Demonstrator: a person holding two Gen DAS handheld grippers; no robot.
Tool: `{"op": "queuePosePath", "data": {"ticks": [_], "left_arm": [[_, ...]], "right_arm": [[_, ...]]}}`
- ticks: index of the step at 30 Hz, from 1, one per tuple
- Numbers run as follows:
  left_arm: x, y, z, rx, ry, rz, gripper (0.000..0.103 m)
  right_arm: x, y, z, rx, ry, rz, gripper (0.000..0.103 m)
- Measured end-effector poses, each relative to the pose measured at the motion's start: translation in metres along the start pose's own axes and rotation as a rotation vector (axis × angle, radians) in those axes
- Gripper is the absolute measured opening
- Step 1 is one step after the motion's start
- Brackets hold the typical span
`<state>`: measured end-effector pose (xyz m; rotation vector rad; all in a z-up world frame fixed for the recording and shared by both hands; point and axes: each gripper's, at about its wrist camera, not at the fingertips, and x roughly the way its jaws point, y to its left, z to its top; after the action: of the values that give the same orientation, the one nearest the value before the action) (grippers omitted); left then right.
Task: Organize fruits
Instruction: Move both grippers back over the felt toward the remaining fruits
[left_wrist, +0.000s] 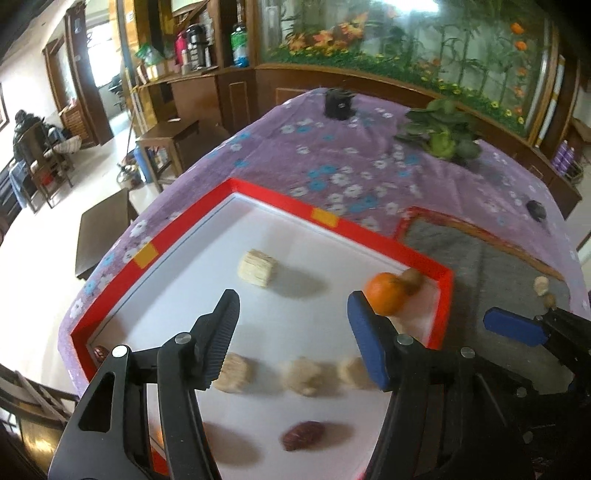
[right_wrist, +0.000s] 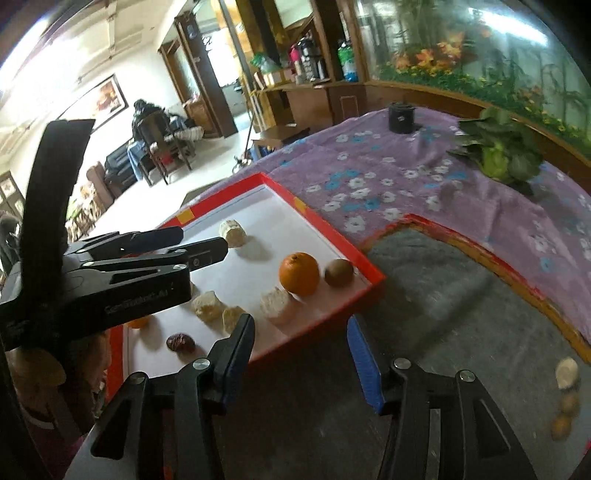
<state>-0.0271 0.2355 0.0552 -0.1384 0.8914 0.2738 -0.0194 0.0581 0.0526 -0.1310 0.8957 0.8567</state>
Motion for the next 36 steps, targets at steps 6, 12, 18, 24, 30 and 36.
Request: {"op": "queuePosePath", "data": {"ticks": [6,12,18,24,30,36], "left_arm": [[-0.010,-0.041,-0.004,0.059,-0.009,-0.058,0.061],[-0.012,-0.087,-0.012,0.113,0.011,-0.126,0.061],[-0.012,-0.137,-0.019,0.184,0.031,-0.187,0.061],[-0.010,-0.182,-0.027,0.242,0.062,-0.249,0.061],[-0.004,-0.217,-0.034,0.284,0.102,-0.282,0.061],[0.007,-0.253,-0.036,0.324,0.144,-0.334,0.061]], "right_arm": [[-0.030,-0.022,-0.024,0.032,-0.009,-0.084,0.051],[-0.060,-0.054,-0.060,0.100,-0.006,-0.160,0.051],[-0.103,-0.084,-0.100,0.162,-0.014,-0.251,0.051],[-0.139,-0.116,-0.136,0.256,-0.040,-0.307,0.052],[-0.150,-0.137,-0.156,0.310,-0.043,-0.317,0.052],[-0.145,-0.149,-0.162,0.326,-0.020,-0.304,0.052]]}}
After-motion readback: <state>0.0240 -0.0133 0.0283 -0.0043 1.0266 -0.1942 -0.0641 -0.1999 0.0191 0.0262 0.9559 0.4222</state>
